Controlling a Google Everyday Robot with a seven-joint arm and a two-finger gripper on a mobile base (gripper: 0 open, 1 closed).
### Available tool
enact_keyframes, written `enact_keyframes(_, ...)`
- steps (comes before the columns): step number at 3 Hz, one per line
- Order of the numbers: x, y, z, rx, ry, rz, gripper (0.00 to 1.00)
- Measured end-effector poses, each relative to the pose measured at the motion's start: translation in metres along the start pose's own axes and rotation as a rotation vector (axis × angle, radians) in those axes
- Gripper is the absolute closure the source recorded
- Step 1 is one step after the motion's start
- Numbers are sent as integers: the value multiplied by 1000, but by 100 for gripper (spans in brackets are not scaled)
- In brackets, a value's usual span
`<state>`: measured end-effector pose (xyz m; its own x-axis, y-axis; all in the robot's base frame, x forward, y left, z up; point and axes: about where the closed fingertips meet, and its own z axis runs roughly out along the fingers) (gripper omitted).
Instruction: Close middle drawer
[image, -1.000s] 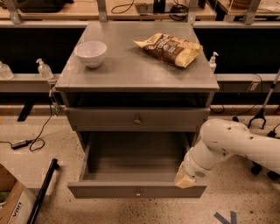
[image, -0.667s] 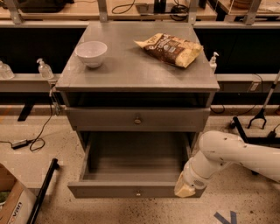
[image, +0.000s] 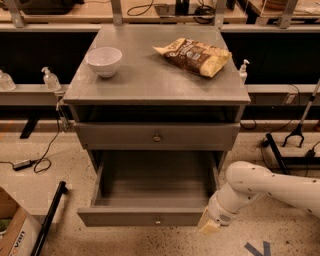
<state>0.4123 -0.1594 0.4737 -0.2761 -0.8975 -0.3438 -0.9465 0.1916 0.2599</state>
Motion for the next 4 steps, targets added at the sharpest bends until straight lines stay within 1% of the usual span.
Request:
enact_keyframes(1,0,-1,8,-1,28,11,100)
enact_keyframes(2,0,-10,26,16,-9,28,100)
enact_keyframes(3,1,-19,44,18,-60,40,100)
enact_keyframes(4,3,-34,68,-5,-112,52,100)
